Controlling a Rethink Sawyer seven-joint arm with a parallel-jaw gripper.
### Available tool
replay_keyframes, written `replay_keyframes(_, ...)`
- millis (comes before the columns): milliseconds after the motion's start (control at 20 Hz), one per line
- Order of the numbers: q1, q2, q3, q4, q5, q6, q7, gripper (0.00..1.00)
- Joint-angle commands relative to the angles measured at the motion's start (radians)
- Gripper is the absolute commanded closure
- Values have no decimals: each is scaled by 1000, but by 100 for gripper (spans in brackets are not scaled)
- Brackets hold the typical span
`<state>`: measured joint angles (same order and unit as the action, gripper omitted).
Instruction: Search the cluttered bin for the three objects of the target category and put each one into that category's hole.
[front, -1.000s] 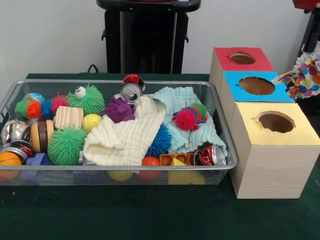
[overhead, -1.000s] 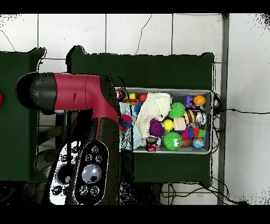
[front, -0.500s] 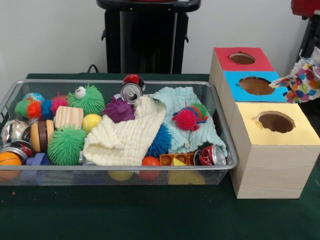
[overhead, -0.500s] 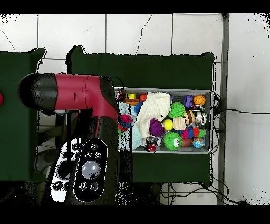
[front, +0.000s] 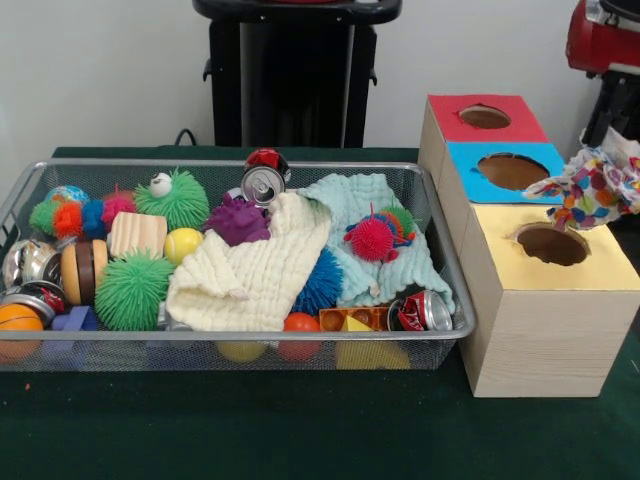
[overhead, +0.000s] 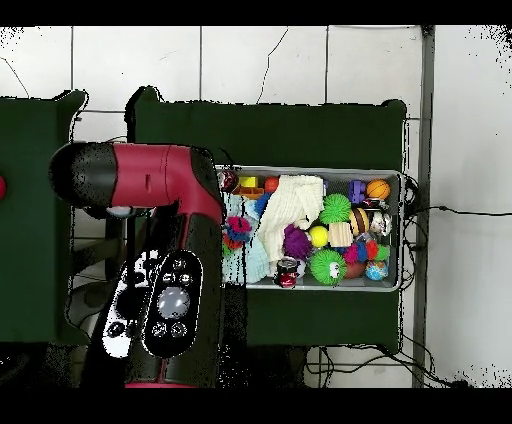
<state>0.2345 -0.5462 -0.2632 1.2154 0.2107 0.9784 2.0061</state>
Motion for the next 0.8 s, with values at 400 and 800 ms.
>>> replay_keyframes(400, 5, 96, 15, 111, -29, 208, 208, 100)
replay_keyframes(800, 13, 118, -9, 69, -45, 305, 217, 100)
